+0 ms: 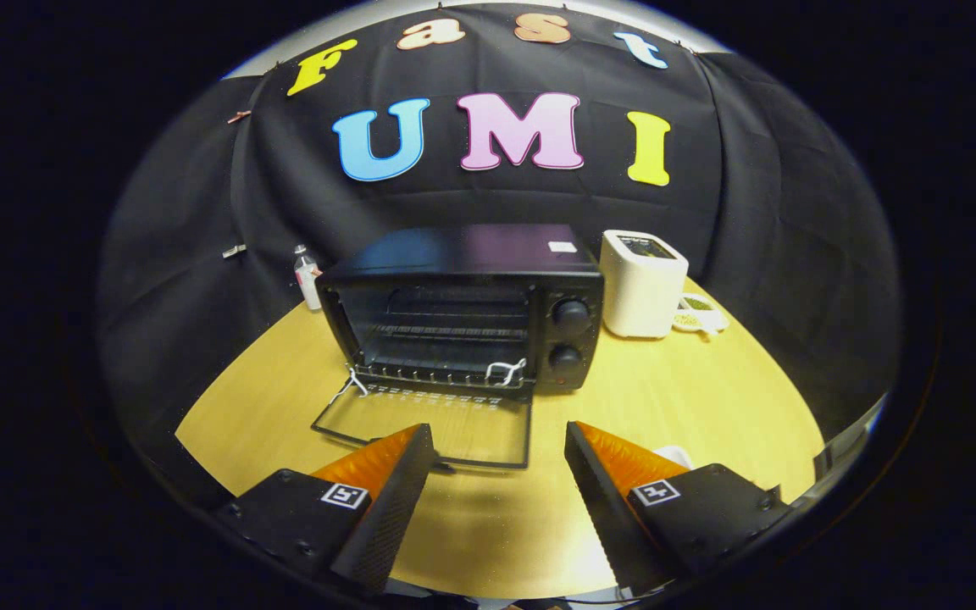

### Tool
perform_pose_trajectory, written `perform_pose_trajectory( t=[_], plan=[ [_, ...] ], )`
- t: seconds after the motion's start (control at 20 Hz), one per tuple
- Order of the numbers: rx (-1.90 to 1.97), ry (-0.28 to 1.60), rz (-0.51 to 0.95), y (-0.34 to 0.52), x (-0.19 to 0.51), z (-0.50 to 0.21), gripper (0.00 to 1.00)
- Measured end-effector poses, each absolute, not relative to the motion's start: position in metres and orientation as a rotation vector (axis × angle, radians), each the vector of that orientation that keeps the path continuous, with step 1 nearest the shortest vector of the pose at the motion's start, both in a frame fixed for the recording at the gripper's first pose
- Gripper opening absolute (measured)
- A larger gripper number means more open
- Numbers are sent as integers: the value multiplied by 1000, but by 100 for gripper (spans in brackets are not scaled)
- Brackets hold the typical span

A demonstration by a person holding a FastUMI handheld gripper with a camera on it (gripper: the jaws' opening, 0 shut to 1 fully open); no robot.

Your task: Open the toaster oven, put the food inside, and close the toaster oven door.

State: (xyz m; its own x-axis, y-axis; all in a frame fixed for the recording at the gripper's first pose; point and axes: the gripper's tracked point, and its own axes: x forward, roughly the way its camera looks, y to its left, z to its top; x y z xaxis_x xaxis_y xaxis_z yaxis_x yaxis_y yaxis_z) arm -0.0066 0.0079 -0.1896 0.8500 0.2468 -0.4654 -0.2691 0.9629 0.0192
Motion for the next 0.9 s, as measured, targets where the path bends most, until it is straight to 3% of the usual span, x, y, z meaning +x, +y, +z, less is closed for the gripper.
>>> perform_pose_trajectory(
  t=[0.35,0.65,0.9],
  plan=[
    [4,463,268,-97,15,-150,97],
    [61,585,308,-170,15,-182,99],
    [101,711,422,-193,6,-221,99]
  ],
)
